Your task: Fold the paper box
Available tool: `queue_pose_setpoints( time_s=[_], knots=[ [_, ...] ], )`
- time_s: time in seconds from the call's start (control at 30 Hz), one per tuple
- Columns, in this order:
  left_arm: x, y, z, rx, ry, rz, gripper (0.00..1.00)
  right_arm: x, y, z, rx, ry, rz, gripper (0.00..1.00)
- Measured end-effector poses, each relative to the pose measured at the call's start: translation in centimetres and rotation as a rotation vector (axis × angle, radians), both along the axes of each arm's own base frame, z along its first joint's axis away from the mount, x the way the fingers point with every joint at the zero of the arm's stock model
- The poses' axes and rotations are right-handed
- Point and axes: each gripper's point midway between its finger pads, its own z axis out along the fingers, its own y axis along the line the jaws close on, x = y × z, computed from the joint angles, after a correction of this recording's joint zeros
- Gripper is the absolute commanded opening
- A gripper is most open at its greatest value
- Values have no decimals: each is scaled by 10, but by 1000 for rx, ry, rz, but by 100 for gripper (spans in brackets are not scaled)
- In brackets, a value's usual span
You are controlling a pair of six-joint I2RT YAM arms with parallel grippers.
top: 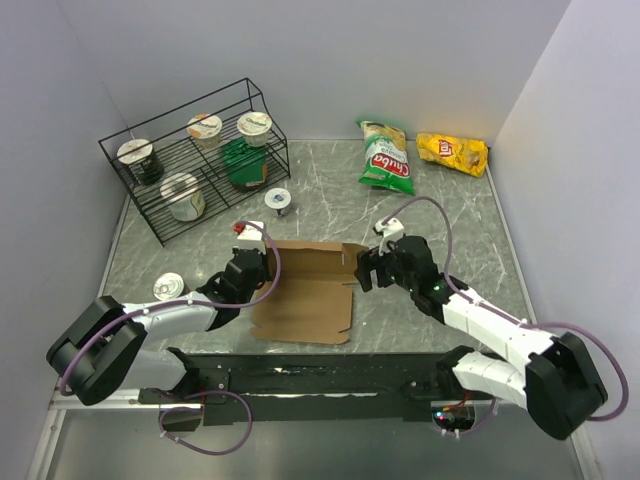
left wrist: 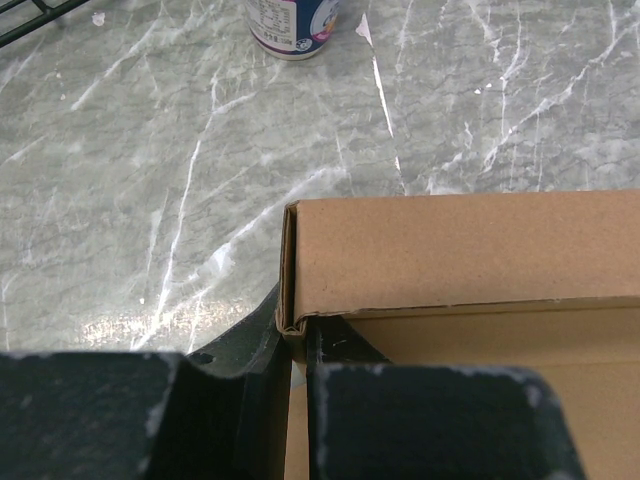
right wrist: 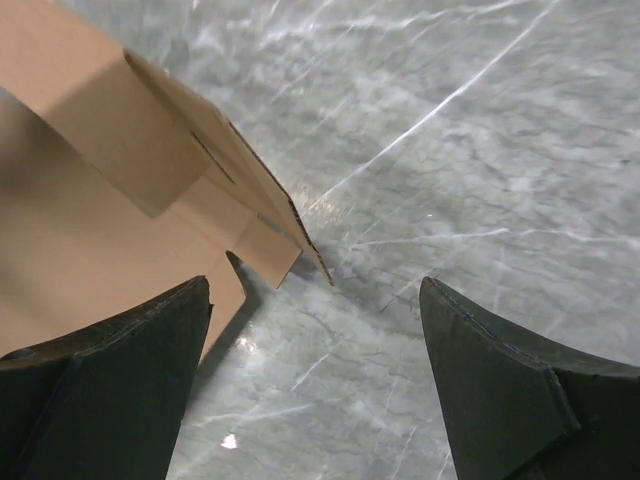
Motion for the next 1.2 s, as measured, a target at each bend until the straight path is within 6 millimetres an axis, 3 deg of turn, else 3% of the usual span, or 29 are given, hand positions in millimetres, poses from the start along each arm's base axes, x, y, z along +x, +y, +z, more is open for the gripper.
queue_pose_setpoints(
  time_s=[0.17, 0.4, 0.63, 0.93, 1.03, 1.07, 1.2],
  knots=[
    [0, -1, 0, -2, 1, -5, 1, 6, 12, -11, -5, 20, 78, 80],
    [0, -4, 0, -5, 7, -18, 1, 11, 34, -7, 58, -13, 172, 49],
    [2, -5, 0, -7, 7, -19, 1, 10, 43, -3, 116, 1, 180, 32],
    [0, -11, 1, -4, 3, -52, 1, 4, 49, -16, 191, 12, 86, 34],
    [0, -11, 0, 0, 2, -52, 1, 6, 50, -18, 191, 9, 57, 59],
    [0, -11, 0, 0, 3, -52, 1, 7, 50, -20, 186, 11, 41, 71],
    [0, -11, 0, 3, 3, -39, 1, 8, 35, -27, 145, 47, -65, 81]
  ],
)
